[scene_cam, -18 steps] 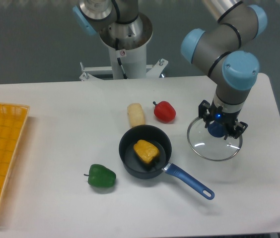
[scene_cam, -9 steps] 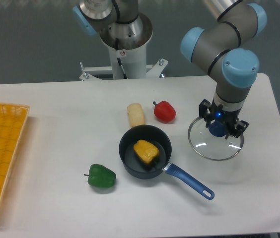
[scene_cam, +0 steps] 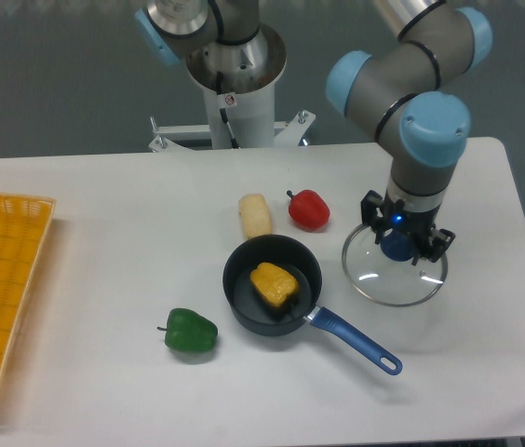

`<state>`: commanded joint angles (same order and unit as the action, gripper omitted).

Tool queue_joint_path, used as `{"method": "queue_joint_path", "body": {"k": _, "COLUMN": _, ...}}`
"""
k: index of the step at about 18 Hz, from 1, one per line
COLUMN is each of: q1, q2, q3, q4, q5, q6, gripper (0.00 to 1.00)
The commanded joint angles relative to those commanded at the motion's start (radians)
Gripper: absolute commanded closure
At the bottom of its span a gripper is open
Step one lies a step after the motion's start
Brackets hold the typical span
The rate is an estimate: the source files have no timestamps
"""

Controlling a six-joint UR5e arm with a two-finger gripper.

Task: Close the pot lid
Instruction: 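Carry the glass lid over the dark pan and lower it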

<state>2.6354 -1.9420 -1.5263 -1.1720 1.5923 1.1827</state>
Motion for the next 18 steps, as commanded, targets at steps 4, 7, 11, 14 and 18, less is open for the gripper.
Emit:
{"method": "queue_joint_path", "body": {"k": 4, "q1": -0.044, "q2": 0.015, "q3": -0.006, "q4": -0.011, "q5": 0.003, "q6": -0.024, "gripper": 0.44}}
{"method": "queue_joint_path", "body": {"k": 7, "q1": -0.084, "q2": 0.014, "q3": -0.009, "q4": -0.012, "q5": 0.003, "q6": -0.103, "gripper": 0.44}}
{"method": "queue_joint_path", "body": {"k": 11, "q1": -0.140, "q2": 0.009, "q3": -0.026, "q4": -0.005, "q5": 0.014, "q6": -0.181, "gripper": 0.44}}
{"method": "queue_joint_path", "body": {"k": 14, "q1": -0.178, "q2": 0.014, "q3": -0.028, "q4": -0.011, "q5": 0.040, "q6": -0.204, "gripper": 0.44}}
{"method": "queue_joint_path", "body": {"k": 18, "q1": -0.219, "q2": 0.026, "q3": -0.048, "q4": -0.012, "q5": 0.052, "q6": -0.235, "gripper": 0.44}}
